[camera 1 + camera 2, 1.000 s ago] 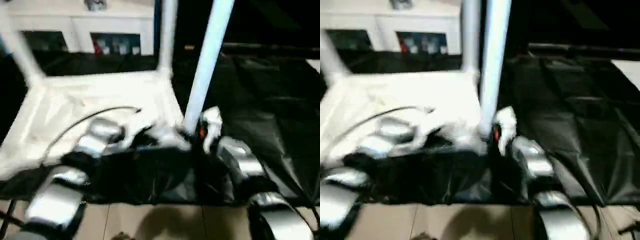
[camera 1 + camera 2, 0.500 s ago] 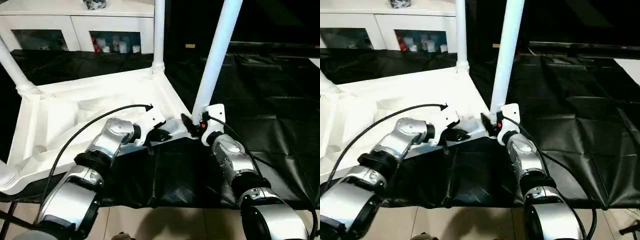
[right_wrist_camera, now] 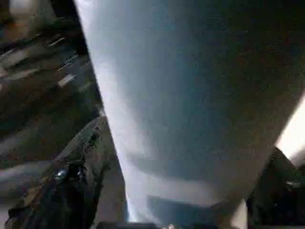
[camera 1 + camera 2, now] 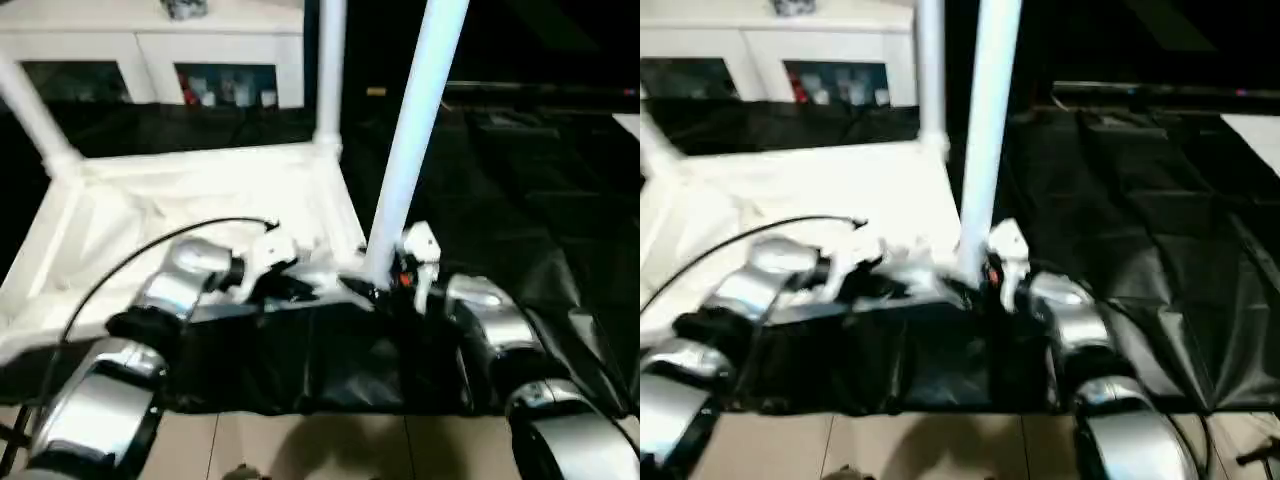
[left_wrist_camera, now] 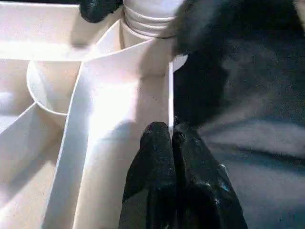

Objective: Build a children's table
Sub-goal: Rotate leg to tighten

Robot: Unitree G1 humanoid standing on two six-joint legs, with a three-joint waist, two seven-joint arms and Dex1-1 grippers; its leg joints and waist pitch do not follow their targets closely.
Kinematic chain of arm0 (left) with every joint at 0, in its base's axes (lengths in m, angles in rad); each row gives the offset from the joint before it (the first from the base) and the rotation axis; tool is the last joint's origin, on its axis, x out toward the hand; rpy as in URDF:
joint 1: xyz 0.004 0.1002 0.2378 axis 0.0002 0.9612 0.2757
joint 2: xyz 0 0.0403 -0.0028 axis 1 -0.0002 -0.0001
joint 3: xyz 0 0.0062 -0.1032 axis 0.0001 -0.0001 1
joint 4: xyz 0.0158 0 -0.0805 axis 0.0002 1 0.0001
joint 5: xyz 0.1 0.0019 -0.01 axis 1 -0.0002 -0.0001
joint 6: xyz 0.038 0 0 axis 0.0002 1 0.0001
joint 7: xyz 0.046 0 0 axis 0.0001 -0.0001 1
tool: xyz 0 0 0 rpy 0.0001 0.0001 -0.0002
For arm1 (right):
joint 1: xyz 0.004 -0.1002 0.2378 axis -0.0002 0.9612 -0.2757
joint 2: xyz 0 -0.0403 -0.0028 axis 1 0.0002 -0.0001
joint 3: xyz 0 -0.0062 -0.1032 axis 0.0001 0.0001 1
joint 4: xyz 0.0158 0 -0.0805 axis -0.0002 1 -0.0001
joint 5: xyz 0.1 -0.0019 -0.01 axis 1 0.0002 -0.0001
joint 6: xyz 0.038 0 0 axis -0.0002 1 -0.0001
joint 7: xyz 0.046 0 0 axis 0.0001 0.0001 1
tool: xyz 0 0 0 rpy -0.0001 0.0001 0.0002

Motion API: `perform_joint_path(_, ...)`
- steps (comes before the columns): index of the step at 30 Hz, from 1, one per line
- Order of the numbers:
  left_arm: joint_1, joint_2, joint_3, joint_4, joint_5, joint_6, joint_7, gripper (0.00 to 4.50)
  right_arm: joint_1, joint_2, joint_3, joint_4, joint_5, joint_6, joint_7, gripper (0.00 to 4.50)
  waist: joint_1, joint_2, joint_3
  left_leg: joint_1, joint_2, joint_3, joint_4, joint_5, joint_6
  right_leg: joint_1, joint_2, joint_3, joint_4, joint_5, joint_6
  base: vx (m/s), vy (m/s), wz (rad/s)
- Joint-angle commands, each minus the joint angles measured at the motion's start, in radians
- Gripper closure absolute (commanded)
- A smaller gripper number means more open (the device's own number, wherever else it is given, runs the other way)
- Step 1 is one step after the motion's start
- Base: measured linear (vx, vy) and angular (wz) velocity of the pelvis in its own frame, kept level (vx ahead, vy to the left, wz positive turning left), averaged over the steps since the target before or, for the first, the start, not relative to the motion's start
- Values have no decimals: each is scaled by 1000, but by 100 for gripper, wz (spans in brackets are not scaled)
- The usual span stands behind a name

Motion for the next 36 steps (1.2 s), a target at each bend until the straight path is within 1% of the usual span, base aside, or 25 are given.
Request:
perform_joint_path(1, -11, -5, -15, -22, -4, -22, -16, 450, 18, 11, 99, -60, -2, 35, 144, 82, 1, 2, -68, 3, 48, -11, -63, -208, 84, 61, -75, 65, -72, -243, -209, 0, 0, 0)
perform_joint_path(2, -11, -5, -15, -22, -4, -22, -16, 450, 18, 11, 99, -60, -2, 35, 144, 82, 3, 2, -67, 3, 49, -12, -64, -205, 81, 61, -75, 65, -72, -246, -206, 0, 0, 0)
perform_joint_path(6, -10, 13, -18, -29, -6, -22, -48, 450, 35, -8, 139, -98, -5, 79, 230, 114, 10, 2, -68, 4, 49, -12, -64, -197, 68, 59, -77, 66, -72, -255, -199, 0, 0, 0)
perform_joint_path(7, -10, 17, -18, -30, -6, -22, -52, 450, 38, -10, 146, -107, -4, 91, 246, 125, 13, -1, -68, 3, 49, -11, -64, -190, 70, 59, -77, 66, -71, -250, -200, 0, 0, 0)
perform_joint_path(9, -10, 21, -20, -32, -7, -22, -62, 450, 42, -12, 149, -120, -1, 108, 264, 150, 19, 0, -69, 4, 49, -11, -63, -184, 70, 58, -77, 66, -70, -243, -200, 0, 0, 0)
perform_joint_path(10, -9, 24, -21, -35, -8, -21, -68, 450, 46, -13, 151, -129, 1, 119, 276, 150, 21, -1, -68, 4, 50, -12, -64, -182, 68, 58, -78, 66, -70, -244, -196, 0, 0, 0)
perform_joint_path(12, -7, 26, -21, -37, -9, -20, -72, 450, 49, -14, 151, -136, 1, 123, 282, 168, 22, -2, -68, 3, 49, -11, -64, -182, 67, 58, -78, 66, -70, -248, -194, 0, 0, 0)
perform_joint_path(13, -5, 30, -21, -38, -11, -21, -82, 450, 61, -22, 156, -164, 7, 145, 294, 176, 23, -1, -68, 4, 49, -12, -64, -179, 64, 58, -77, 66, -71, -251, -189, 0, 0, 0)
perform_joint_path(17, -3, 31, -20, -37, -12, -19, -87, 450, 75, -24, 152, -192, 22, 172, 291, 185, 24, -4, -69, 3, 48, -11, -64, -174, 63, 59, -78, 66, -72, -257, -181, 0, 0, 0)
perform_joint_path(19, 0, 26, -13, -40, -17, -8, -74, 450, 87, -11, 123, -204, 41, 194, 255, 185, 25, -3, -68, 3, 48, -12, -64, -174, 61, 58, -78, 65, -73, -267, -175, 0, 0, 0)
perform_joint_path(20, -3, 16, -6, -38, -16, 4, -46, 450, 87, 7, 88, -196, 48, 197, 195, 185, 25, -5, -69, 3, 49, -11, -64, -174, 60, 58, -79, 66, -73, -268, -174, 0, 0, 0)
perform_joint_path(21, -6, 9, -2, -35, -14, 11, -23, 450, 83, 20, 66, -186, 50, 194, 149, 186, 25, -4, -68, 3, 49, -11, -65, -178, 57, 57, -81, 66, -75, -280, -172, 0, 0, 0)
perform_joint_path(22, -17, -11, 7, -20, -3, 31, 45, 450, 70, 52, 16, -149, 42, 171, 15, 186, 22, -4, -66, 2, 48, -13, -68, -187, 42, 56, -81, 65, -77, -305, -165, 0, 0, 0)
perform_joint_path(24, -22, -20, 11, -13, 2, 39, 74, 450, 66, 63, -2, -137, 37, 162, -40, 186, 17, -1, -64, 6, 47, -15, -70, -213, 25, 53, -82, 64, -83, -356, -152, 0, 0, 0)
perform_joint_path(25, -27, -49, 19, -10, 2, 57, 119, 450, 50, 94, -47, -93, 32, 141, -196, 186, 12, -3, -63, 7, 45, -17, -72, -225, 9, 53, -84, 64, -89, -398, -137, 0, 0, 0)
perform_joint_path(26, -27, -49, 19, -10, 2, 57, 119, 450, 50, 94, -47, -93, 32, 141, -196, 186, 9, -2, -62, 8, 45, -18, -72, -230, 6, 52, -85, 64, -91, -410, -134, 0, 0, 0)
perform_joint_path(27, -28, -63, 20, -11, 5, 61, 142, 450, 43, 109, -66, -75, 33, 132, -261, 187, 2, -4, -64, 6, 44, -19, -73, -231, 4, 55, -84, 63, -92, -411, -129, 0, 0, 0)
perform_joint_path(29, -33, -116, 21, -12, 14, 82, 225, 450, 31, 152, -102, -35, 24, 110, -434, 187, -9, -4, -66, 5, 44, -19, -71, -218, 4, 54, -83, 66, -86, -363, -145, 0, 0, 0)
perform_joint_path(30, -34, -129, 20, -11, 18, 86, 247, 450, 27, 162, -108, -24, 18, 103, -475, 187, -12, -4, -67, 5, 43, -18, -71, -211, 3, 53, -81, 66, -85, -343, -150, 0, 0, 0)
perform_joint_path(31, -33, -167, 21, -16, 25, 101, 303, 450, 18, 186, -118, 5, -10, 94, -588, 187, -12, 2, -69, 5, 41, -17, -68, -196, 9, 55, -80, 66, -81, -307, -161, 0, 0, 0)
perform_joint_path(32, -32, -182, 22, -20, 25, 108, 323, 450, 14, 195, -120, 19, -24, 92, -635, 187, -15, 2, -69, 3, 40, -14, -68, -180, 12, 55, -77, 67, -79, -263, -171, 0, 0, 0)
perform_joint_path(33, -31, -211, 21, -22, 29, 120, 365, 450, 4, 215, -127, 44, -43, 84, -711, 187, -15, 0, -70, 2, 37, -13, -66, -173, 18, 58, -77, 66, -77, -251, -174, 0, 0, 0)
perform_joint_path(34, -30, -224, 18, -22, 31, 122, 378, 450, 2, 226, -125, 48, -49, 74, -723, 187, -15, 3, -69, 1, 36, -13, -66, -170, 20, 58, -78, 65, -79, -259, -172, 0, 0, 0)
perform_joint_path(35, -30, -224, 18, -22, 31, 122, 378, 450, 2, 226, -125, 48, -49, 74, -723, 187, -14, 1, -70, 1, 35, -12, -65, -169, 25, 60, -77, 65, -81, -262, -168, 0, 0, 0)
perform_joint_path(36, -28, -238, 15, -23, 32, 123, 390, 450, 0, 238, -122, 52, -52, 58, -723, 187, -12, 4, -70, 1, 35, -13, -65, -170, 34, 60, -77, 64, -81, -260, -166, 0, 0, 0)
